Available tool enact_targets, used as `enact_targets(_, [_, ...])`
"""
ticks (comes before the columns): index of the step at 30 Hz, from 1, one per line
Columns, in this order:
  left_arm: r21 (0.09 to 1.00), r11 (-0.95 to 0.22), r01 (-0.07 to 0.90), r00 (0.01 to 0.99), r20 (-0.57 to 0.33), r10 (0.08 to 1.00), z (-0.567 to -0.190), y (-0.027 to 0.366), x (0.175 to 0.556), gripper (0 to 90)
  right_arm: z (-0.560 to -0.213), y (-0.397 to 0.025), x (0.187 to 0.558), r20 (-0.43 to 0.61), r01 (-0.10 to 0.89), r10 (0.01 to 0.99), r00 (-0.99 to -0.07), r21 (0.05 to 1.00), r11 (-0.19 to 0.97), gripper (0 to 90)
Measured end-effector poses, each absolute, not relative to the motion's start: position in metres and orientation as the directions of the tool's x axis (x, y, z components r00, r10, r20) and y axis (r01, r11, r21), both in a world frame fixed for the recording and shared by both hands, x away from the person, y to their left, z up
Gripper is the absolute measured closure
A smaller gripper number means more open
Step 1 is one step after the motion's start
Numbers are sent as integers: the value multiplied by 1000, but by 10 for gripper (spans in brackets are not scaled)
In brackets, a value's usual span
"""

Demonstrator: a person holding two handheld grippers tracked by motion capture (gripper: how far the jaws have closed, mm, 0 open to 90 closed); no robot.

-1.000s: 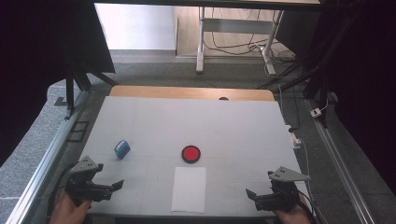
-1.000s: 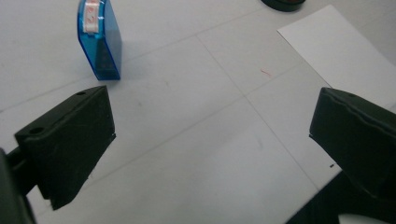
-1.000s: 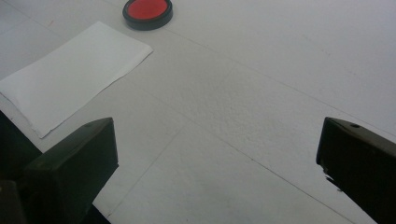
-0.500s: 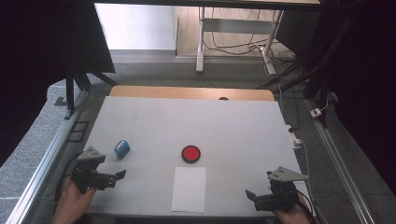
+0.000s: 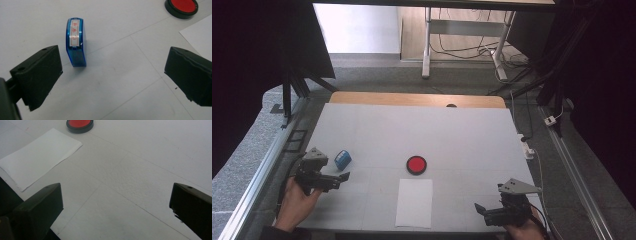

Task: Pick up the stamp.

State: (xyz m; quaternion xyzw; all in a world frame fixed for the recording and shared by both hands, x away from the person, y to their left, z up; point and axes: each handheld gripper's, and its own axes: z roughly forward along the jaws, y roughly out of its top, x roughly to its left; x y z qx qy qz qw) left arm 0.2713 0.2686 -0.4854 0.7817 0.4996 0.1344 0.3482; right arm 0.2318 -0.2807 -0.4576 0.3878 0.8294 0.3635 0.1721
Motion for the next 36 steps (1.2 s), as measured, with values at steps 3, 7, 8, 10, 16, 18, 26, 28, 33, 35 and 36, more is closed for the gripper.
enact_targets(3, [682, -258, 684, 466, -137, 874, -486, 269, 275, 15, -458, -281, 232, -3, 518, 768, -640, 736, 435, 0])
enact_targets(7, [676, -269, 686, 463, -119, 878, -488, 269, 287, 4, -458, -281, 232, -2, 520, 769, -639, 736, 434, 0])
enact_targets(8, [676, -269, 686, 463, -119, 878, -488, 269, 287, 4, -458, -281, 232, -2, 520, 769, -639, 736, 434, 0])
enact_targets(10, [676, -276, 684, 463, -109, 879, -489, 269, 291, 2, -458, -281, 232, -2, 520, 769, -639, 736, 434, 0])
enact_targets(16, [665, -294, 687, 477, -108, 872, -491, 270, 303, 0, -458, -281, 232, -1, 520, 769, -639, 736, 433, 0])
enact_targets(18, [660, -298, 690, 477, -106, 872, -493, 270, 307, 0, -458, -281, 232, -1, 520, 769, -639, 736, 434, 0])
enact_targets(26, [646, -313, 696, 460, -67, 885, -498, 272, 321, 0, -458, -281, 232, -1, 520, 768, -640, 735, 434, 0])
enact_targets(28, [641, -315, 700, 456, -61, 888, -499, 272, 324, 0, -458, -281, 232, 0, 521, 769, -639, 735, 433, 0])
enact_targets(33, [625, -321, 711, 450, -54, 891, -500, 271, 332, 0, -458, -281, 232, -1, 520, 769, -640, 735, 434, 0])
enact_targets(35, [623, -323, 713, 453, -56, 890, -501, 272, 335, 0, -458, -281, 232, -1, 520, 768, -640, 735, 434, 0])
enact_targets(36, [622, -325, 713, 453, -55, 890, -501, 272, 335, 1, -458, -281, 232, -1, 520, 768, -640, 735, 434, 0])
